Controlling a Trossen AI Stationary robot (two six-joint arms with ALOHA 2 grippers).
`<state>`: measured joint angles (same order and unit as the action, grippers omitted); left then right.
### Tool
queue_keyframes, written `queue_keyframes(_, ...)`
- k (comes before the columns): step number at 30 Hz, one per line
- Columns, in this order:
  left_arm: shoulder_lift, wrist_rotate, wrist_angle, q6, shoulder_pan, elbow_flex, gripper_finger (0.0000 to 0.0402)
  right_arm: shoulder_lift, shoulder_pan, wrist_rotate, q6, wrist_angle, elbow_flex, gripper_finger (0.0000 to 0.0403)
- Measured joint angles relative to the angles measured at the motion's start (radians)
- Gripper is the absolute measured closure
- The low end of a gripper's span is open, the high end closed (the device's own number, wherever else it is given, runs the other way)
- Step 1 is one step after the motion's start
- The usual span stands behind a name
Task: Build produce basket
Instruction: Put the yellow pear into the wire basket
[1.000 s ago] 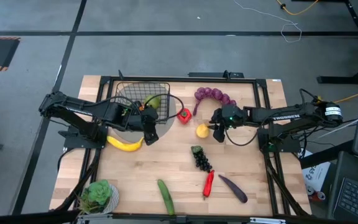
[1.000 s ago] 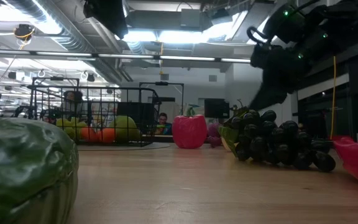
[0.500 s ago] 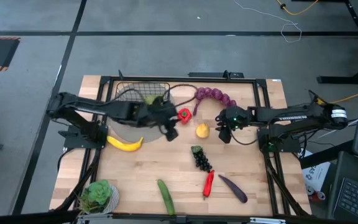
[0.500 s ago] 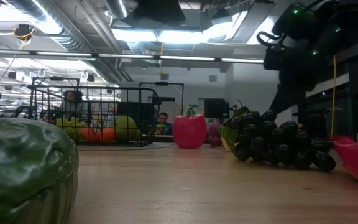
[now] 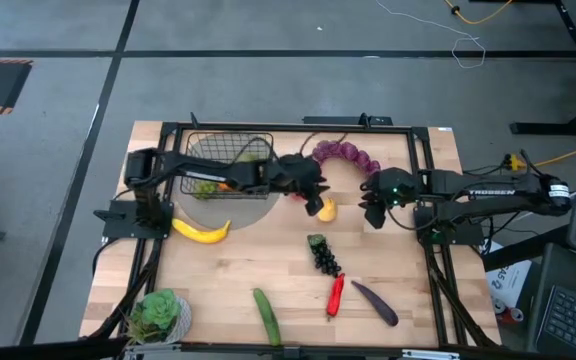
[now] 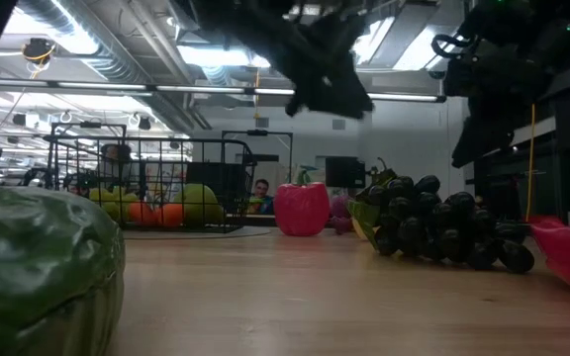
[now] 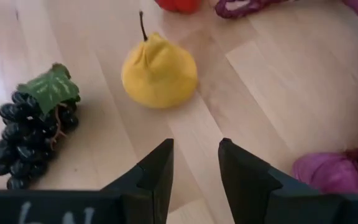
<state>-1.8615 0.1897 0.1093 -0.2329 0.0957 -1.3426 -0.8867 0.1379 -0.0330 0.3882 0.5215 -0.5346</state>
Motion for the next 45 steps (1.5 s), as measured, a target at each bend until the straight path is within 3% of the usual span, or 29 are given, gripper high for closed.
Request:
queue_keyframes(10,-0.093,0.007,0.021,0.008,-0.014,0.0,0.0289,-0.001,0.0,0.0,-0.005,0.013,0.0,0.0274)
queue_keyframes(18,-0.183,0.01,0.139,0.007,-0.015,0.0,0.0289,-0.001,0.0,-0.002,-0.008,0.018,0.0,0.0274)
queue_keyframes(27,-0.195,0.032,0.168,0.007,-0.02,0.001,0.0289,-0.002,0.0,-0.003,-0.014,0.043,0.0,0.0274)
queue_keyframes(36,-0.194,-0.088,0.178,0.001,-0.021,0.001,0.0289,-0.002,0.0,-0.003,-0.026,0.043,0.0,0.0274)
queue_keyframes(45,-0.194,-0.097,0.233,0.0,-0.021,0.001,0.0289,-0.002,0.0,-0.003,-0.026,0.045,0.0,0.0274)
